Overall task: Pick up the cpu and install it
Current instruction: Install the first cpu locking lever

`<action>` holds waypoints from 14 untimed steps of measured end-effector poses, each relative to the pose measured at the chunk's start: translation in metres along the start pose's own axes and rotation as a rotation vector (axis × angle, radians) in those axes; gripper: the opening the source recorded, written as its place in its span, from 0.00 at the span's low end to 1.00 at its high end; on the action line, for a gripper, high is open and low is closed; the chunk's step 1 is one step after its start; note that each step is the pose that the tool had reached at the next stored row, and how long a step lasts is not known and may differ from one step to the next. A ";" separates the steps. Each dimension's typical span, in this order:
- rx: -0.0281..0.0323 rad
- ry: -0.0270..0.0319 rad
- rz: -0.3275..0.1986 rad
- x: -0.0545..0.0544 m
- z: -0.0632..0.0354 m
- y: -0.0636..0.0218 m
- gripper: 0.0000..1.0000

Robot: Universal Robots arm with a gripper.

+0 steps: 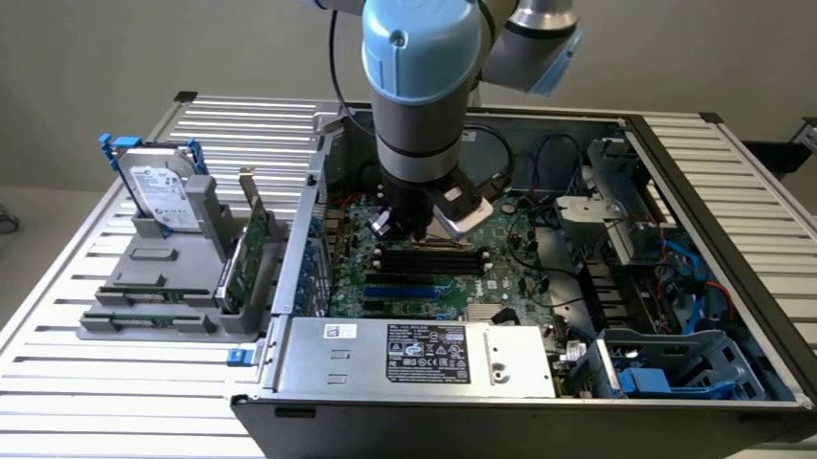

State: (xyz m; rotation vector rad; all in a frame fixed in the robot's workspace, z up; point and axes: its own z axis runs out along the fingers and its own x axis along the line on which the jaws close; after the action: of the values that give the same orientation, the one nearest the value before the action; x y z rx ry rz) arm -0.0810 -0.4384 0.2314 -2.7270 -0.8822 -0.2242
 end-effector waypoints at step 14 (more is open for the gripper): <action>-0.0160 0.0042 0.040 0.002 0.0035 -0.0031 0.11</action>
State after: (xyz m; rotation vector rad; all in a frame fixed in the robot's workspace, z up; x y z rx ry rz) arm -0.0808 -0.4337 0.2292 -2.7552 -0.8270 -0.2299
